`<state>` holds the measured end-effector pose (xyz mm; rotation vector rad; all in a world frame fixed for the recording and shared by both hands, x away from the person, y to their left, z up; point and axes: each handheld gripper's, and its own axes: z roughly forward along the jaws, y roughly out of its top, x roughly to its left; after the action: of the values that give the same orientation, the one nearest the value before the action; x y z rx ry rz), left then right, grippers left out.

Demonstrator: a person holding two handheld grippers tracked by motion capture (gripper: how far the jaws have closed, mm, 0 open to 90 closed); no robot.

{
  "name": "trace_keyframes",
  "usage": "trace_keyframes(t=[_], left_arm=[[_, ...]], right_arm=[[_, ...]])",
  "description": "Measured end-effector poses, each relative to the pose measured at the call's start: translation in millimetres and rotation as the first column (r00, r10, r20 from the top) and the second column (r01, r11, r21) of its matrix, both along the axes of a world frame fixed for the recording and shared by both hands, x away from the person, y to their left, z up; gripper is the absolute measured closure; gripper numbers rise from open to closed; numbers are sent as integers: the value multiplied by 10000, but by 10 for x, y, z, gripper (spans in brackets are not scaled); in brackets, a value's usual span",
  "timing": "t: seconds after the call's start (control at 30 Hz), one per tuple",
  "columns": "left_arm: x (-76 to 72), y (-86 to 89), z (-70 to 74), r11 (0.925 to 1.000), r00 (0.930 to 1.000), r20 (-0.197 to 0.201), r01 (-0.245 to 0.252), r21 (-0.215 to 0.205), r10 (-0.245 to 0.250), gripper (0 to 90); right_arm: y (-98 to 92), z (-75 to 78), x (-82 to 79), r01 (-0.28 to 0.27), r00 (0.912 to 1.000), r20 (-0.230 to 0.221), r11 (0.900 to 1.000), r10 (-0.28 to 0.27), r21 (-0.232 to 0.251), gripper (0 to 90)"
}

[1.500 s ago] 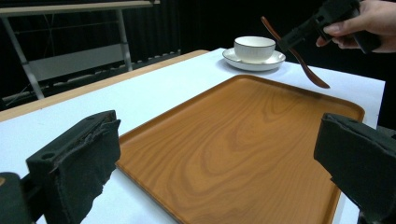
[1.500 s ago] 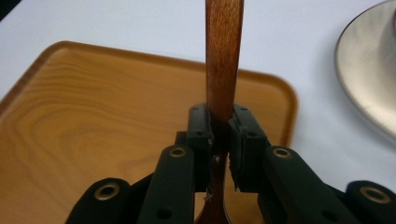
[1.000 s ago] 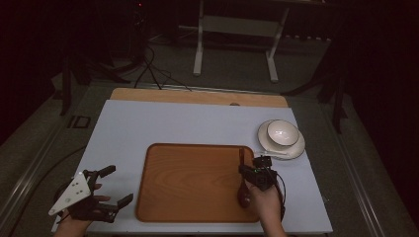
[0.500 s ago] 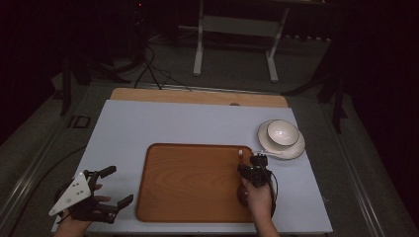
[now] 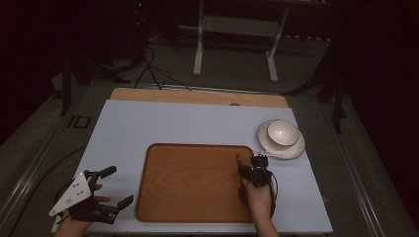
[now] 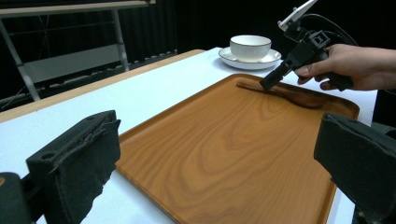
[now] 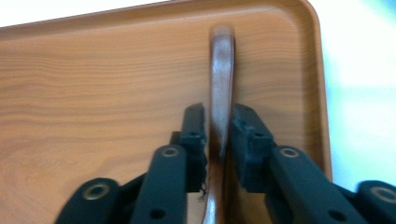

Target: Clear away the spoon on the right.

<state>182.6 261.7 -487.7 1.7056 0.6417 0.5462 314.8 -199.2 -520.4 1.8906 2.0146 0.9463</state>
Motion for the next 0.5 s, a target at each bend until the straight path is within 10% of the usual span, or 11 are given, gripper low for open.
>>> trace_keyframes(t=[0.23, 0.5], left_arm=[[8, -3, 2, 10000, 10000, 2, 20, 9, -20, 15], [25, -29, 15, 10000, 10000, 21, 61, 43, -61, 15]], right_arm=[[-20, 69, -8, -114, 9997, 212, 9999, 116, -98, 675], [3, 216, 9, -1258, 9915, 281, 9910, 1271, -448, 412]])
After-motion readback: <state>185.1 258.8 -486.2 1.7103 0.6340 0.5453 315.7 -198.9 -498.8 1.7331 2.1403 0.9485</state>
